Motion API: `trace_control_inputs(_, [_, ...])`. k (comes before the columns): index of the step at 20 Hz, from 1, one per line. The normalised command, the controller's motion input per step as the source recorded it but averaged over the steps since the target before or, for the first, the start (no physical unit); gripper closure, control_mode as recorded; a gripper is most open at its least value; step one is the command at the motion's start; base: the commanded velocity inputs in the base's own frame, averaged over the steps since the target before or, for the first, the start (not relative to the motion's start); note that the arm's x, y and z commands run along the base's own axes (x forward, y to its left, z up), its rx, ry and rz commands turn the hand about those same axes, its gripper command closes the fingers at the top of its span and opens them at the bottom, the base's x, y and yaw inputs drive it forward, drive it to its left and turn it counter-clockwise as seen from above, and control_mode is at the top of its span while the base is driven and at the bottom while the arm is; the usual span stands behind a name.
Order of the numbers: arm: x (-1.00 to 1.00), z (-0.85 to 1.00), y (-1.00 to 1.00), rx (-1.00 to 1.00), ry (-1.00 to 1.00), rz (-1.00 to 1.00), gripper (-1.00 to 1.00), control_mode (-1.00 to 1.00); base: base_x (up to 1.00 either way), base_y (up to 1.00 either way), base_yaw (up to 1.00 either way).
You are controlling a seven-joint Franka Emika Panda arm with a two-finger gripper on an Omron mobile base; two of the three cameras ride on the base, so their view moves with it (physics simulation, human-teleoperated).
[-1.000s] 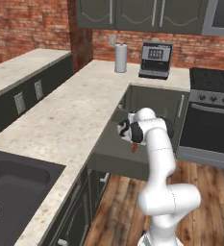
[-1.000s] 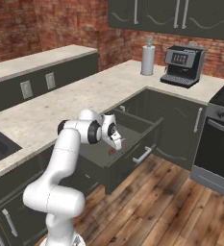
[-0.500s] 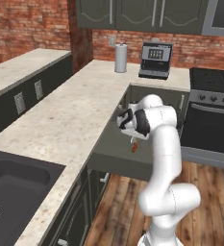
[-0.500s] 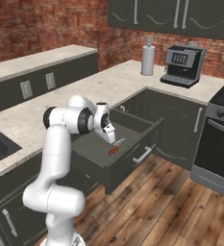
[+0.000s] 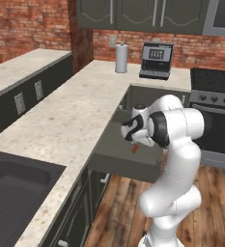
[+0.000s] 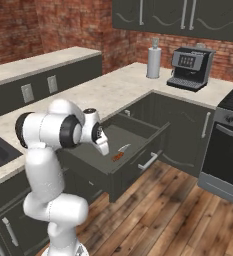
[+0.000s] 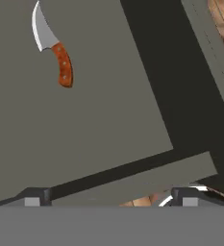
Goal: Pick up the metallic utensils from the counter and place them in the open drawer. Make sure not to pick up any wooden utensils.
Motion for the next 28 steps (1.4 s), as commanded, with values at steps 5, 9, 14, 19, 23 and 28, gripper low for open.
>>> trace_control_inputs(5, [-1.0,1.0,0.03,0.0,-0.07,0.04,-1.0,-1.0,0.0,0.0,0.0])
trace_control_inputs(9, [-1.0,1.0,0.0,0.0,-0.02,0.08,-1.0,-1.0,0.0,0.0,0.0])
trace_control_inputs(14, [-0.84,1.0,0.0,-0.07,0.0,0.25,-1.0,-1.0,0.0,0.0,0.0])
trace_control_inputs(19, [-0.31,0.81,0.0,-0.14,0.06,0.4,-1.0,-1.0,0.0,0.0,0.0])
trace_control_inputs(23, [-0.09,0.14,0.0,-0.1,0.11,0.41,-1.0,-1.0,0.0,0.0,0.0])
trace_control_inputs(28, [0.04,0.07,0.0,-0.11,0.26,0.45,-1.0,-1.0,0.0,0.0,0.0])
